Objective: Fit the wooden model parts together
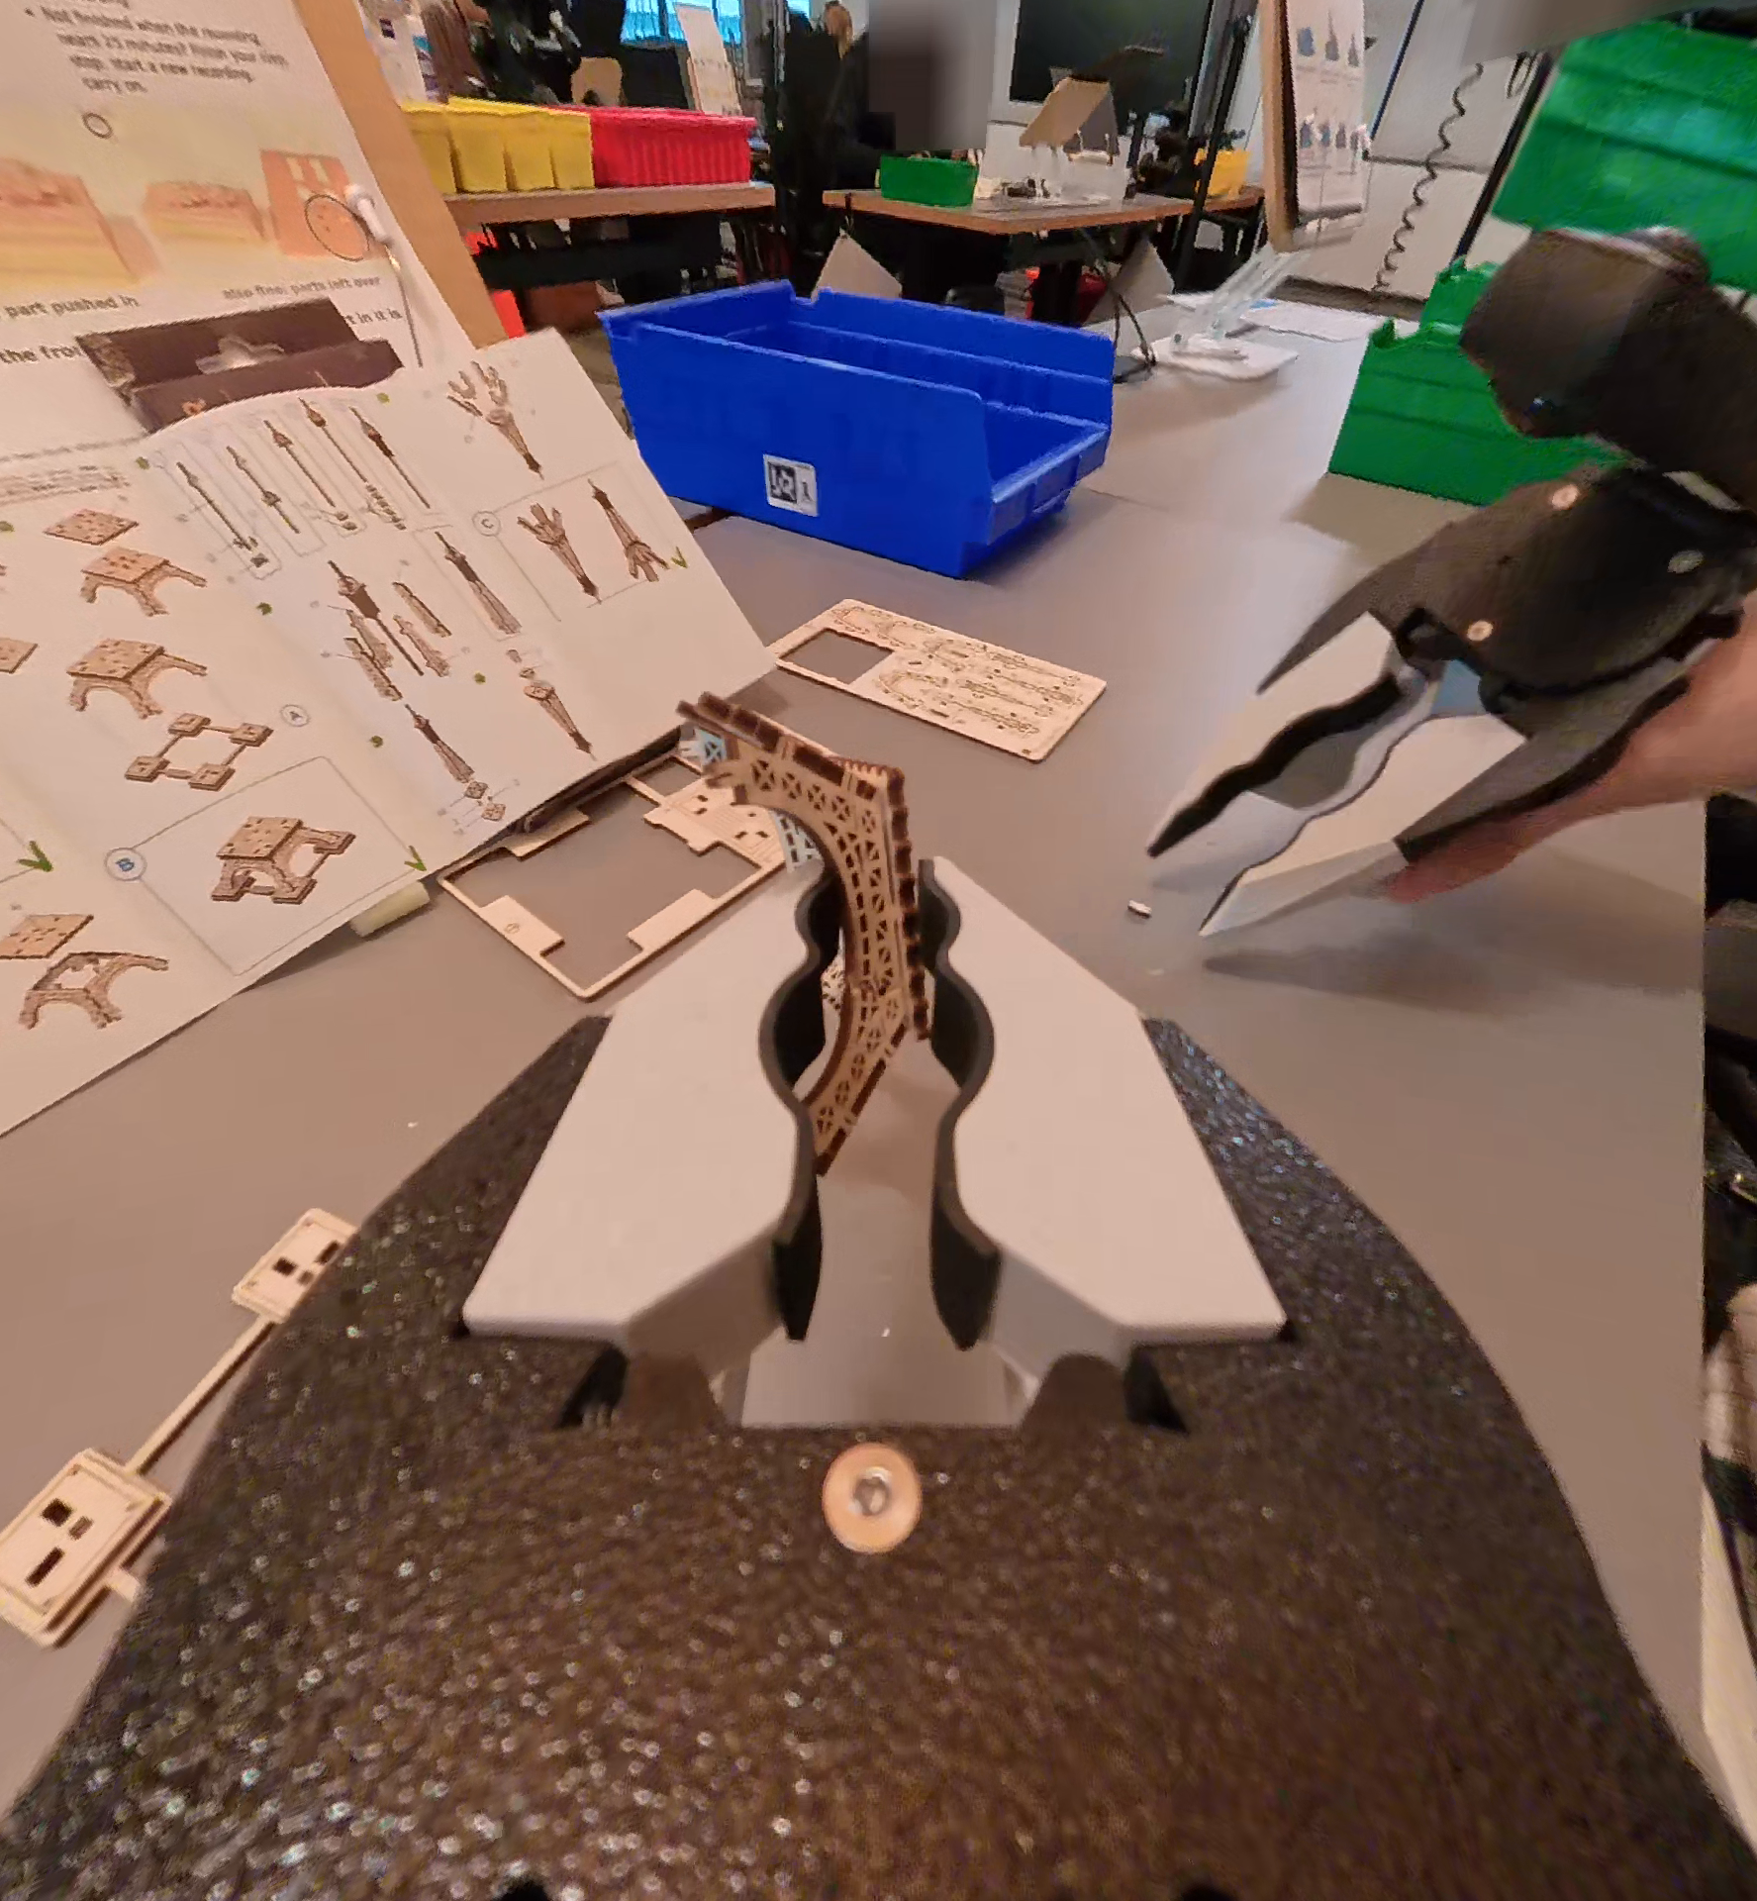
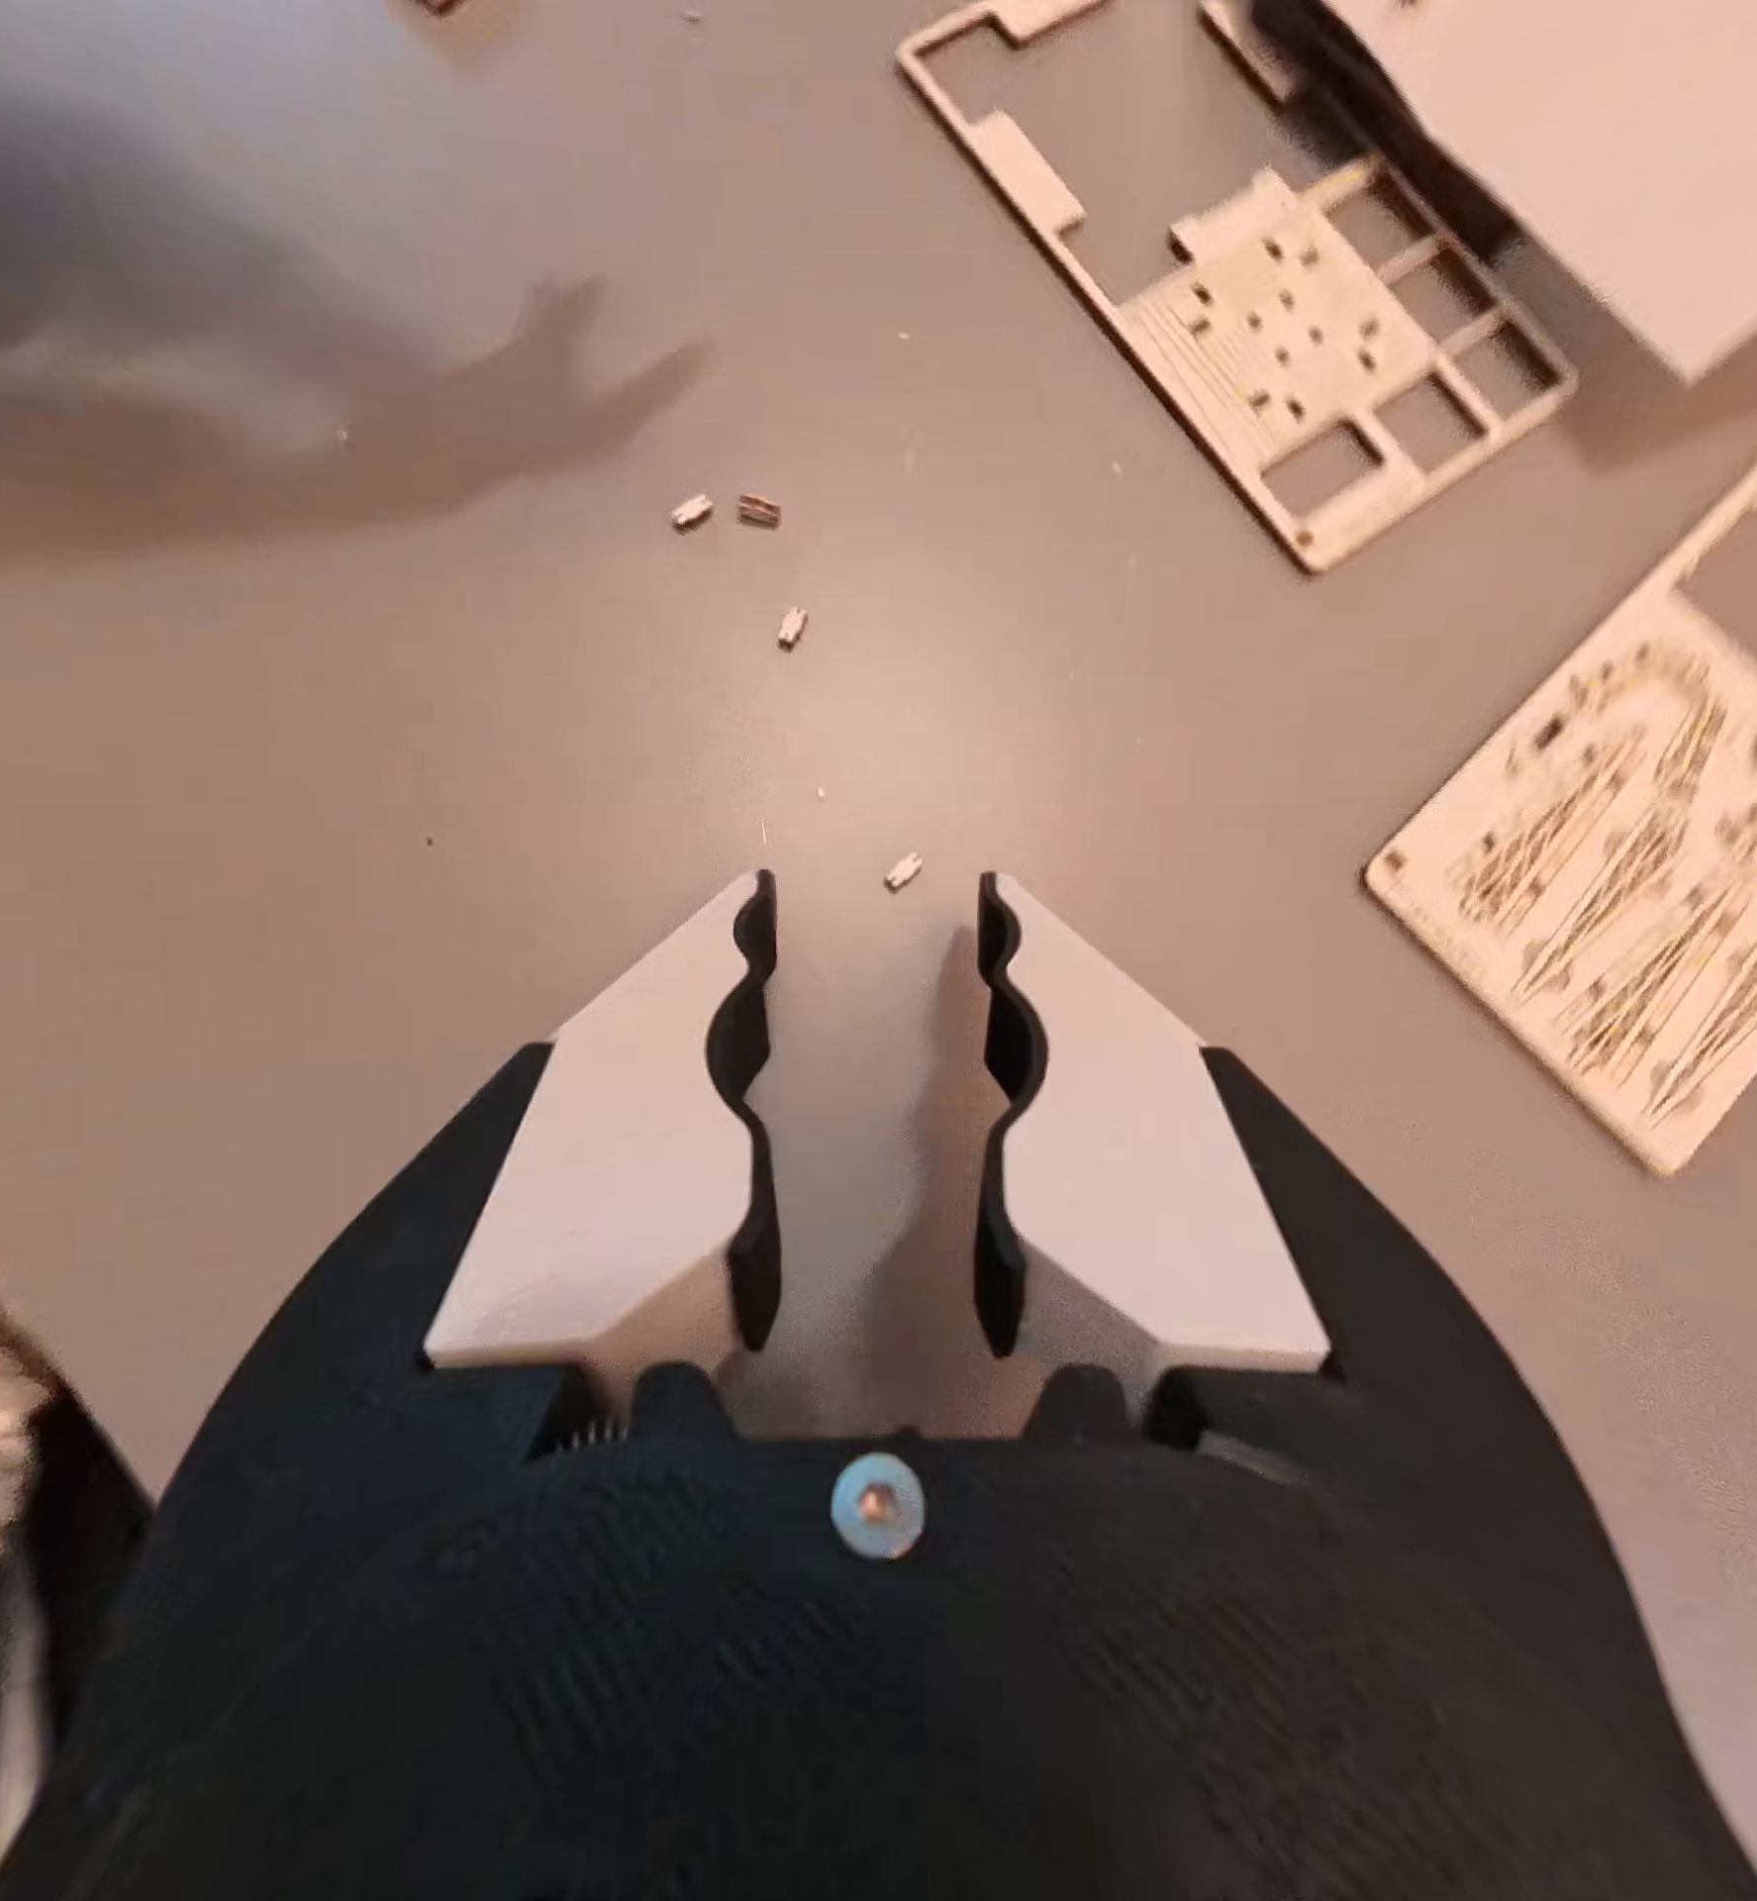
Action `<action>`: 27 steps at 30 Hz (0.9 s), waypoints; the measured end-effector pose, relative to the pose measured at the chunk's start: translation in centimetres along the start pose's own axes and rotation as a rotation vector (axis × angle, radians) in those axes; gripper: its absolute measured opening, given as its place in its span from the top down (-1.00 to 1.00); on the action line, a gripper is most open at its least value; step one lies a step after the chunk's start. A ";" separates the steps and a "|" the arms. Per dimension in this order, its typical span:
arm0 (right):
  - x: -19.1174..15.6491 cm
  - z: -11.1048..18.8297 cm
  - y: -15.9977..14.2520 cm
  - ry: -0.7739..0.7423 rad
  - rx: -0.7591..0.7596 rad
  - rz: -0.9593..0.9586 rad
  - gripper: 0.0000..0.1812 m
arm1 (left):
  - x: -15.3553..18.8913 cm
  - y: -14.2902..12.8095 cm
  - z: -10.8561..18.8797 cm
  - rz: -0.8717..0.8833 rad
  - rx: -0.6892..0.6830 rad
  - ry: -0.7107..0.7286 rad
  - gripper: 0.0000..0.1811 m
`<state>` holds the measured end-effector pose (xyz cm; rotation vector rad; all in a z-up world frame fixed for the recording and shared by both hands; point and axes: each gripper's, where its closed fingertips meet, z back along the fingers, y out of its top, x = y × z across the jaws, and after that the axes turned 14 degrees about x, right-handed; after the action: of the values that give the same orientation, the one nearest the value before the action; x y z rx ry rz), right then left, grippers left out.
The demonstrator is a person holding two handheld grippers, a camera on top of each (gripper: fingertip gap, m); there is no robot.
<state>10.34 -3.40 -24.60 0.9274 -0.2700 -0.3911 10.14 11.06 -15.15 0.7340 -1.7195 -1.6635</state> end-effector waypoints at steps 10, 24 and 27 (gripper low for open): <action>0.6 -1.0 -0.9 -0.175 0.062 -0.232 0.81 | 0.1 -1.3 -0.6 0.131 0.033 -0.056 0.88; 1.0 -1.3 -0.8 -0.193 0.115 -0.173 0.92 | 1.0 -0.7 -2.2 0.158 0.043 -0.141 0.88; 0.7 -1.5 -0.6 -0.171 0.127 -0.150 0.97 | 1.0 -0.6 -2.2 0.162 0.047 -0.149 0.88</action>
<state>11.38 -2.97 -25.91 1.0440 -0.3859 -0.5986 11.17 8.85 -15.66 0.4881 -1.8737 -1.6051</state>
